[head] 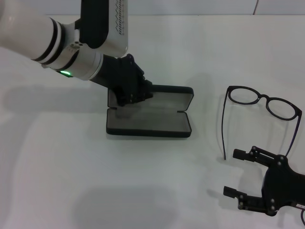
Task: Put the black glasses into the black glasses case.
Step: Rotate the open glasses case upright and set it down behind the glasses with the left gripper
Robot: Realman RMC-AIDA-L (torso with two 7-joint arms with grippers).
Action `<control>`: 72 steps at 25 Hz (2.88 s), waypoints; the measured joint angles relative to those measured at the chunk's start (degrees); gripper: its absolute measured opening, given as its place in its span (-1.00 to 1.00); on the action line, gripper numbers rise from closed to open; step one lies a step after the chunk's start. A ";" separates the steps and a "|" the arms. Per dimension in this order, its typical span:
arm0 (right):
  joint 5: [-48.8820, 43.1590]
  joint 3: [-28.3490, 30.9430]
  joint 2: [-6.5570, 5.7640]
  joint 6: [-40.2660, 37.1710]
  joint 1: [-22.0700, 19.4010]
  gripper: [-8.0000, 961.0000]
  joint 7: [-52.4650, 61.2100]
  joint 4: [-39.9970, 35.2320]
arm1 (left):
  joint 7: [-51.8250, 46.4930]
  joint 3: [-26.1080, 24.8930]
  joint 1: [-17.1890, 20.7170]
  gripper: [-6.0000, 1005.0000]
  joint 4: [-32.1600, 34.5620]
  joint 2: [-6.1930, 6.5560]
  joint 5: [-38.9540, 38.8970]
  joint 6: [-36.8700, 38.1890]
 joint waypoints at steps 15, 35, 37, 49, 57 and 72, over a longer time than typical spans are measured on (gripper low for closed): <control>0.00 0.29 0.00 0.14 0.00 0.67 -0.11 -0.01 | 2.11 0.04 6.12 -0.60 0.32 -0.20 -11.09 -5.90; 0.00 0.30 0.00 0.17 0.00 0.67 -0.11 -0.01 | 24.85 0.46 9.94 -0.62 -6.52 -0.30 -26.72 -10.37; 0.00 0.30 0.00 0.17 0.00 0.67 -0.11 -0.01 | 25.85 0.46 9.95 -0.61 -7.30 -0.29 -27.67 -10.81; 0.00 0.30 0.00 0.17 0.00 0.67 -0.10 0.07 | 28.03 0.46 10.04 -0.63 -9.59 -0.30 -28.40 -12.28; 0.01 0.30 0.00 0.17 0.00 0.67 -0.11 0.09 | 31.54 0.53 11.56 -0.62 -10.12 -0.53 -31.48 -13.27; 0.00 0.20 0.00 0.17 0.00 0.67 -0.09 0.08 | 33.16 1.26 12.26 -0.38 -11.17 -0.55 -32.38 -14.01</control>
